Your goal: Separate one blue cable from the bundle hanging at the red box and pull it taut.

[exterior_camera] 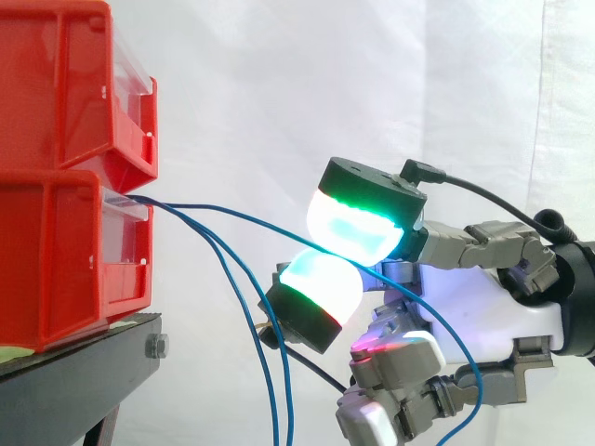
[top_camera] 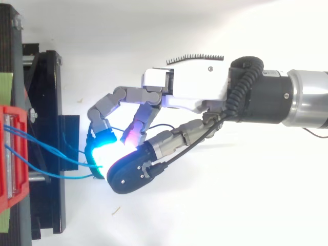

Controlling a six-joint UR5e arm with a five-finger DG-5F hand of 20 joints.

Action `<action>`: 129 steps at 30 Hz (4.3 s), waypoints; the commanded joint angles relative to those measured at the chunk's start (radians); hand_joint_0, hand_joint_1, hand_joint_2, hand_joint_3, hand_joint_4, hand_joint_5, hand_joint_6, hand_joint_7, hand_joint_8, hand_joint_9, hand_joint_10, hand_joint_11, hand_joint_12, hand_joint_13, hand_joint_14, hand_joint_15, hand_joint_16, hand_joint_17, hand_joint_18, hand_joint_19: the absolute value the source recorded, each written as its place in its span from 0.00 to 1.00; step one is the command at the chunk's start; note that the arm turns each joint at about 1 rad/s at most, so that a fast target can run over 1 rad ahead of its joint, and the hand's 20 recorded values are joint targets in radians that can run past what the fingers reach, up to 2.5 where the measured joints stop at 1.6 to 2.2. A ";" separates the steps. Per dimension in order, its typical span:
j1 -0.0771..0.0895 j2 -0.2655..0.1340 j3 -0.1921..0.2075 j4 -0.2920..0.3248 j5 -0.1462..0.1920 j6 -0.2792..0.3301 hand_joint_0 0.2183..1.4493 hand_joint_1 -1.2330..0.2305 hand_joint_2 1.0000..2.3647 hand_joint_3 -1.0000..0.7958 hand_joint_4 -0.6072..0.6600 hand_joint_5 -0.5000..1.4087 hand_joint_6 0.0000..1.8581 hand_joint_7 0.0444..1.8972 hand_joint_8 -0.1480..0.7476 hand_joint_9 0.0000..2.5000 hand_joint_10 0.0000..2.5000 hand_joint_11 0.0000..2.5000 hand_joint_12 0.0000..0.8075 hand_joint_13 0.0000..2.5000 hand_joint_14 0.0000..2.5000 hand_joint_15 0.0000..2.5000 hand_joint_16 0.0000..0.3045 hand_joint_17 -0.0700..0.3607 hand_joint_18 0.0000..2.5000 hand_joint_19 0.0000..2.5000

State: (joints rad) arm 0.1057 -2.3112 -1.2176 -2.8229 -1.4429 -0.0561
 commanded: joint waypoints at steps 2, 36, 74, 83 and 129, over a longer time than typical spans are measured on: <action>0.000 0.000 0.000 0.000 -0.001 0.001 0.45 0.27 0.01 0.51 0.20 0.18 0.50 0.84 0.47 0.50 0.01 0.57 0.40 0.42 0.01 0.42 0.11 0.34 0.34 0.26; -0.001 0.000 0.000 0.000 -0.007 0.013 0.46 0.27 0.01 0.54 0.22 0.18 0.50 0.84 0.42 0.43 0.76 0.52 0.38 0.34 0.95 0.53 0.08 0.29 0.53 0.85; 0.000 0.010 -0.013 -0.067 -0.040 0.001 0.47 0.25 0.01 0.59 0.15 0.20 0.50 0.84 0.42 0.47 0.75 0.54 0.37 0.35 1.00 0.55 0.09 0.30 0.55 0.82; 0.002 0.179 -0.197 -0.075 0.001 -0.085 0.47 0.25 0.01 0.59 0.15 0.20 0.50 0.84 0.42 0.47 0.76 0.54 0.37 0.35 1.00 0.55 0.09 0.31 0.55 0.83; 0.029 0.204 -0.226 -0.090 0.038 -0.292 0.47 0.24 0.01 0.59 0.15 0.20 0.50 0.85 0.42 0.48 0.72 0.55 0.37 0.35 0.99 0.56 0.09 0.30 0.54 0.81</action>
State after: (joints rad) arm 0.1342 -2.1075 -1.4442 -2.9138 -1.4074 -0.3450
